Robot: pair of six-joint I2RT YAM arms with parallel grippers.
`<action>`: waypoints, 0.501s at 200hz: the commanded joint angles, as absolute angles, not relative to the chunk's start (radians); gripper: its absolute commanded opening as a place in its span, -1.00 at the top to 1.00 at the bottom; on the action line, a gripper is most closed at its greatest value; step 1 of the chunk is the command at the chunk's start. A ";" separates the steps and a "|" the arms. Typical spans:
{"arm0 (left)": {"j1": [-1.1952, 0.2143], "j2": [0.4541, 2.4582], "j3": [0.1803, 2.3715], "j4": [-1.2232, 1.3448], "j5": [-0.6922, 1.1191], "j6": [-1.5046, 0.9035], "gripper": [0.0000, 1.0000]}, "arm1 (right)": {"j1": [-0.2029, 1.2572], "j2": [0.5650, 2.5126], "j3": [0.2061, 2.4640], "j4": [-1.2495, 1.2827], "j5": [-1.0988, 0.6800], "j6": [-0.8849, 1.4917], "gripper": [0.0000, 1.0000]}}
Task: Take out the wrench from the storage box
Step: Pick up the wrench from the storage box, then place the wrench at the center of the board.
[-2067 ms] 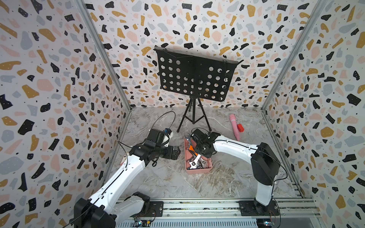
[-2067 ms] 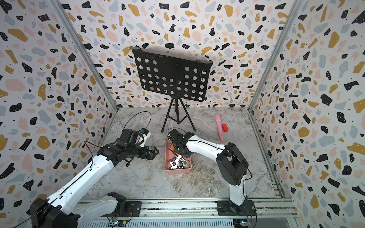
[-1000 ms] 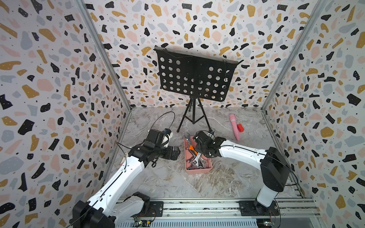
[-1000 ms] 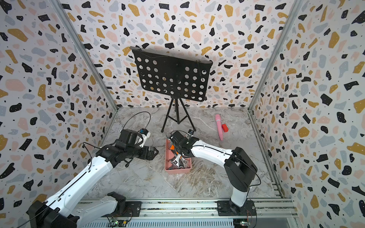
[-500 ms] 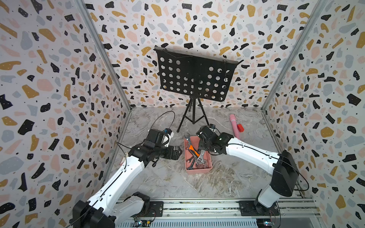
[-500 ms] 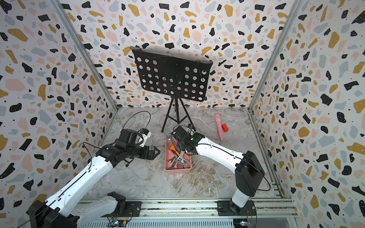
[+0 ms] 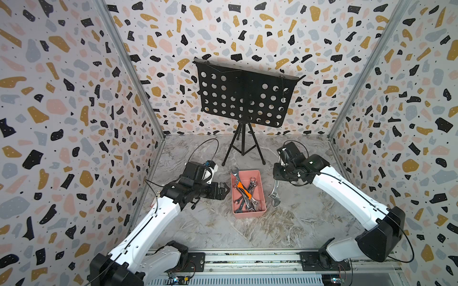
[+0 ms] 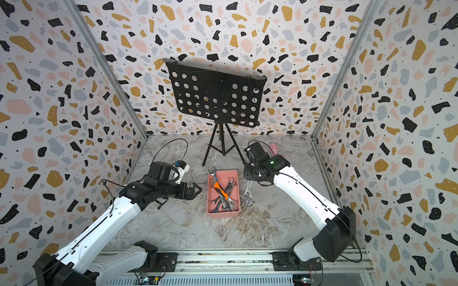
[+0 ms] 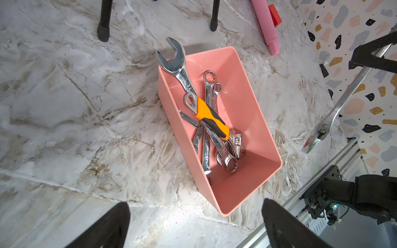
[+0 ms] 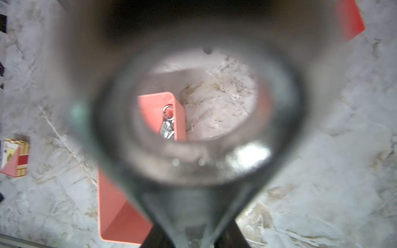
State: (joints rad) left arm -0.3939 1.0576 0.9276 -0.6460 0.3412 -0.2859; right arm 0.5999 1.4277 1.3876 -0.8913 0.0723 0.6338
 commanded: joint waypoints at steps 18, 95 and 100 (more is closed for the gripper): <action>-0.391 1.055 0.922 -0.593 0.367 -0.301 -0.99 | 0.547 1.439 1.288 -0.879 -0.049 0.459 1.00; -0.393 1.047 0.890 -0.594 0.360 -0.295 -0.99 | 0.524 1.656 1.229 -0.682 -0.126 0.487 1.00; -0.392 1.048 0.890 -0.594 0.359 -0.295 -1.00 | 0.520 1.666 1.229 -0.672 -0.128 0.490 1.00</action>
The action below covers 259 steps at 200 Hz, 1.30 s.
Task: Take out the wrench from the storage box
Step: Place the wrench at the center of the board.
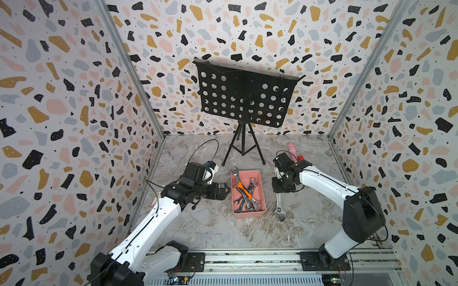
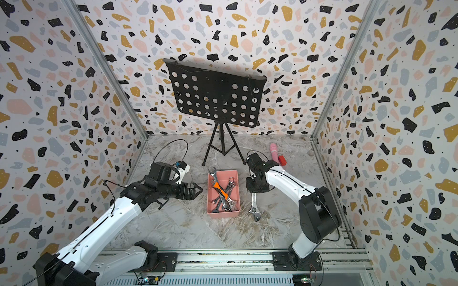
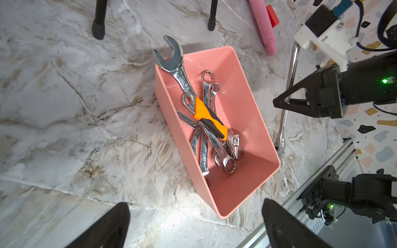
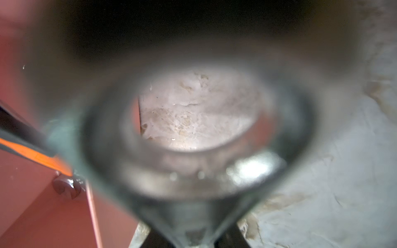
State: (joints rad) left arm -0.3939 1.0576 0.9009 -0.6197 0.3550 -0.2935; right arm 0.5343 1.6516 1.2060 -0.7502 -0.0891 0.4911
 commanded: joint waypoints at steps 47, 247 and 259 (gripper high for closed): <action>-0.393 1.061 0.896 -0.594 0.357 -0.287 -1.00 | 0.496 1.778 1.229 -0.615 -0.126 0.500 1.00; -0.392 1.117 0.893 -0.590 0.366 -0.255 -1.00 | 0.506 1.910 1.213 -0.605 0.033 0.620 0.41; -0.391 1.117 0.892 -0.590 0.367 -0.255 -1.00 | 0.512 1.920 1.224 -0.628 0.052 0.630 0.38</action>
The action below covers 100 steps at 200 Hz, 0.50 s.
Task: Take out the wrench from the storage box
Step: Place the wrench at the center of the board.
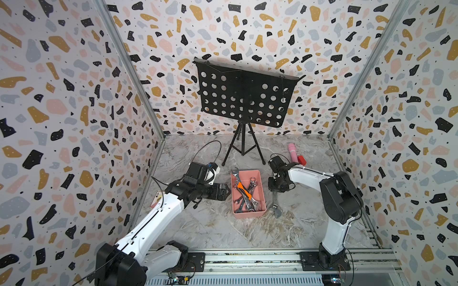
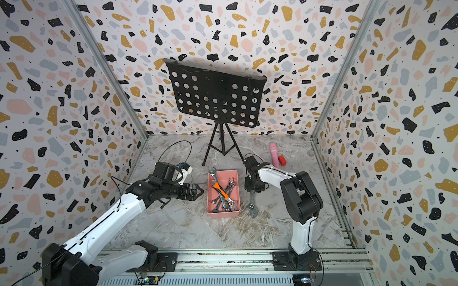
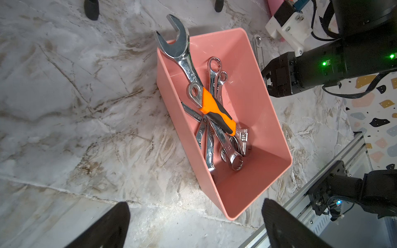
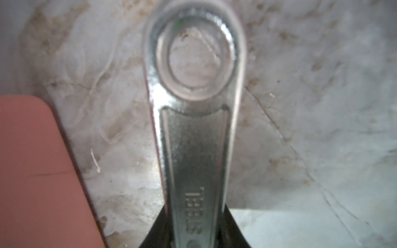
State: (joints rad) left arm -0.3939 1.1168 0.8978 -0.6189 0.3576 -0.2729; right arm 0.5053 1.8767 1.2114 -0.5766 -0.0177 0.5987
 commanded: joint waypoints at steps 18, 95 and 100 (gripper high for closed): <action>-0.392 1.115 0.888 -0.590 0.367 -0.253 -1.00 | 0.517 1.926 1.223 -0.635 0.062 0.642 0.33; -0.392 1.100 0.878 -0.589 0.367 -0.252 -1.00 | 0.524 1.878 1.236 -0.647 0.055 0.656 0.28; -0.392 1.097 0.877 -0.590 0.367 -0.252 -0.99 | 0.524 1.857 1.240 -0.652 0.057 0.650 0.27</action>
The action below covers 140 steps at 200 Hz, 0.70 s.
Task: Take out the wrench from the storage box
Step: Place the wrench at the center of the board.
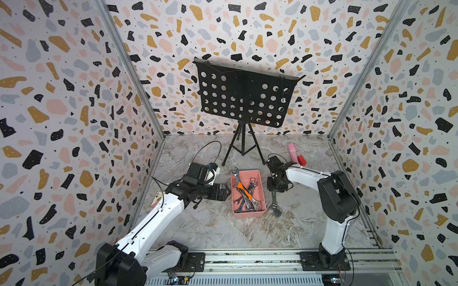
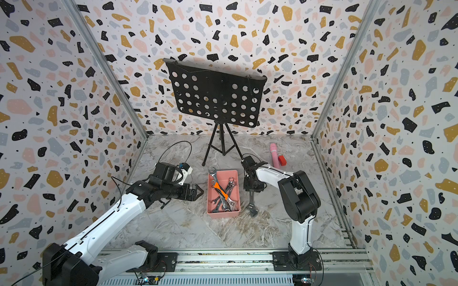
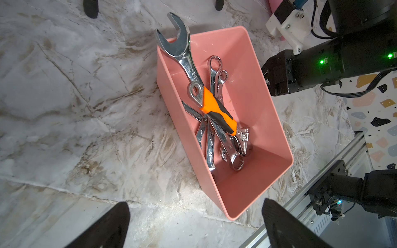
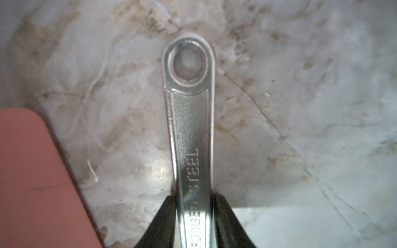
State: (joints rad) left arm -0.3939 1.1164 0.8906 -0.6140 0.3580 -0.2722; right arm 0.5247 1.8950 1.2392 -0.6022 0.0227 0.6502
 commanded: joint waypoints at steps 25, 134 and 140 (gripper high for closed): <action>-0.391 1.080 0.873 -0.590 0.361 -0.251 -1.00 | 0.524 1.738 1.285 -0.697 0.057 0.591 0.23; -0.354 1.053 0.899 -0.609 0.353 -0.248 -1.00 | 0.770 1.592 1.353 -0.586 -0.144 0.297 0.01; -0.354 1.049 0.897 -0.609 0.353 -0.251 -1.00 | 0.785 1.608 1.356 -0.578 -0.145 0.284 -0.01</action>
State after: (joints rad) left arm -0.3603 1.0760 0.8837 -0.6128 0.3569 -0.2619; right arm 0.7475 1.5578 1.3346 -0.6098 -0.1181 0.4004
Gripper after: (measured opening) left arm 0.998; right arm 0.494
